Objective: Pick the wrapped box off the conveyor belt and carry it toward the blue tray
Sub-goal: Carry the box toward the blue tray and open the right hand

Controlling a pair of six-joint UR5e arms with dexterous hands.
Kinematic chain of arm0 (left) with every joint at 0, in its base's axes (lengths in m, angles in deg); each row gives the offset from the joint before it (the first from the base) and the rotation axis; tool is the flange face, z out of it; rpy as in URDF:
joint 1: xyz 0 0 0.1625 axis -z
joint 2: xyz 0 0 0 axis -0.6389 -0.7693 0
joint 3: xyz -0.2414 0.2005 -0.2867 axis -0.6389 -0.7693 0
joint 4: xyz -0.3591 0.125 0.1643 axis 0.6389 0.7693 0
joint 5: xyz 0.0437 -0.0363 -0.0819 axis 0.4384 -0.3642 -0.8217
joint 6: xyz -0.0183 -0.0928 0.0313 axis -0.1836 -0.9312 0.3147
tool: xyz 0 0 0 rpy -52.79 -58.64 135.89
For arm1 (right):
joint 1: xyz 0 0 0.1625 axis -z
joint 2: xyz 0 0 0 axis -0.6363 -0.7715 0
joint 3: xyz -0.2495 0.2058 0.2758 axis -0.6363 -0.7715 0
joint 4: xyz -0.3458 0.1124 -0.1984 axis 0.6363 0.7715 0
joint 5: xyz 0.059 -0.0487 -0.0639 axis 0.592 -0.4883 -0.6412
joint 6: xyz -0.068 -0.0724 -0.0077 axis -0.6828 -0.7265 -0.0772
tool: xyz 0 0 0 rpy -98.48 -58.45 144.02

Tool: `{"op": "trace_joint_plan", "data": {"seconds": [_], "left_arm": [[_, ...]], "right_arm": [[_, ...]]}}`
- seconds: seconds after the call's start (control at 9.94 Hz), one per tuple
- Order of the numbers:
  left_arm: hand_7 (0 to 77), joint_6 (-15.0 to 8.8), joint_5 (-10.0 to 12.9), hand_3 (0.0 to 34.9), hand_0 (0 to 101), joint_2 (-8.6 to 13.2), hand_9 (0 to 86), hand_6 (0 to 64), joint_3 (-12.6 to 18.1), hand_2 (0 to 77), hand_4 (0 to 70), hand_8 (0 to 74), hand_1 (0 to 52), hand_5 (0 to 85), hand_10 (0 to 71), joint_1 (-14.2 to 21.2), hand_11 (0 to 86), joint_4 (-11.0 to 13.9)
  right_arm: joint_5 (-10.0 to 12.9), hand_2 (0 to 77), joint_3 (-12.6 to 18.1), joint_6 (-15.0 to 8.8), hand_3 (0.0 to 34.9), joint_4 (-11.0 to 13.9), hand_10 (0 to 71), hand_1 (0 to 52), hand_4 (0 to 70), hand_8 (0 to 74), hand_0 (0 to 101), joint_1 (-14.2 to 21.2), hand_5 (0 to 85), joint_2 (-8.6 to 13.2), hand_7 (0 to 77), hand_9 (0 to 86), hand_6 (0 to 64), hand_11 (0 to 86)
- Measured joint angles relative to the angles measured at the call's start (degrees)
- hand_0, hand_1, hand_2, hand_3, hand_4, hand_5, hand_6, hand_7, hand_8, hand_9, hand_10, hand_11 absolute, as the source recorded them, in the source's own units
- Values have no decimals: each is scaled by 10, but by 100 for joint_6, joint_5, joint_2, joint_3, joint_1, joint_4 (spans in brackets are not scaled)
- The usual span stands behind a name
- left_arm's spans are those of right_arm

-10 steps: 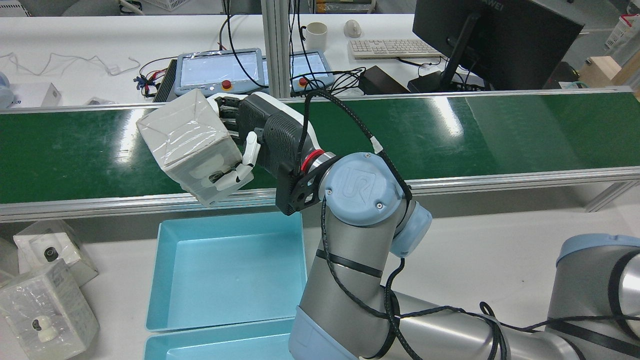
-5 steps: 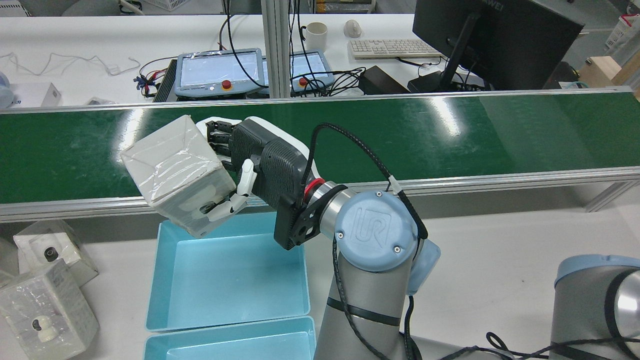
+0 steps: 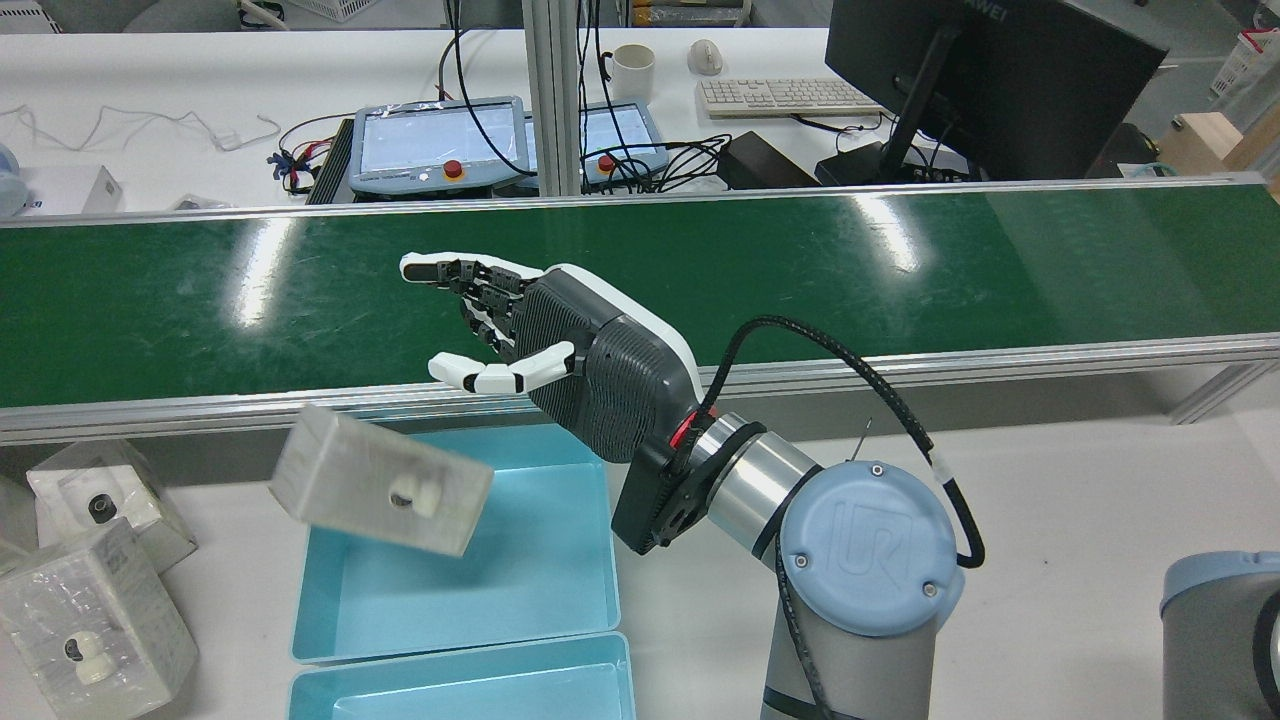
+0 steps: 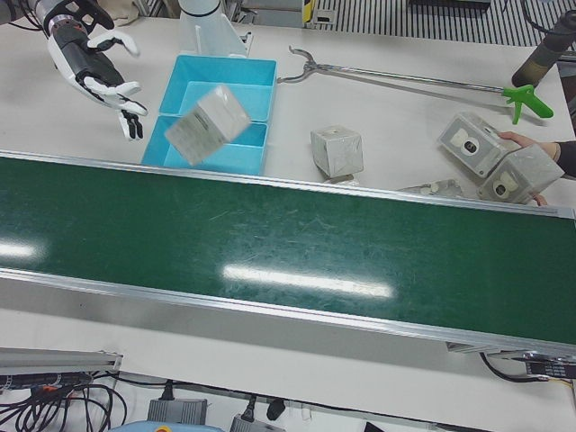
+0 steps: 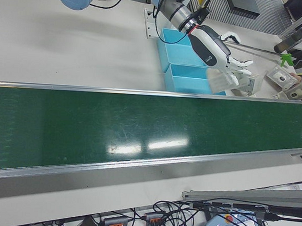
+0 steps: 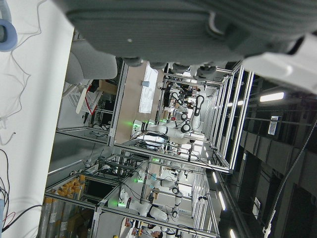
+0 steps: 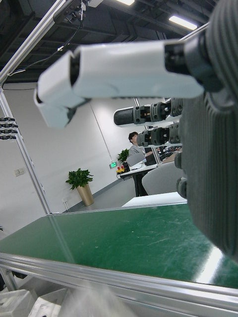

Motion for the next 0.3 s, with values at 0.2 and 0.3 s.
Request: {"op": "trace_joint_plan", "data": {"seconds": [0.2,0.3], "left_arm": [[5,0,0,0,0,0,0,5,0,11,0,5,0,11,5,0,5,0],[5,0,0,0,0,0,5,5,0,11,0,5,0,11,5,0,5,0]], "right_arm": [[5,185,145,-2,31,-3,0,218,175,0,516,8,245,-176,76,11,65,11],[3,185,178,-1,31,-4,0,218,175,0,516,10,245,-203,76,11,65,11]]}}
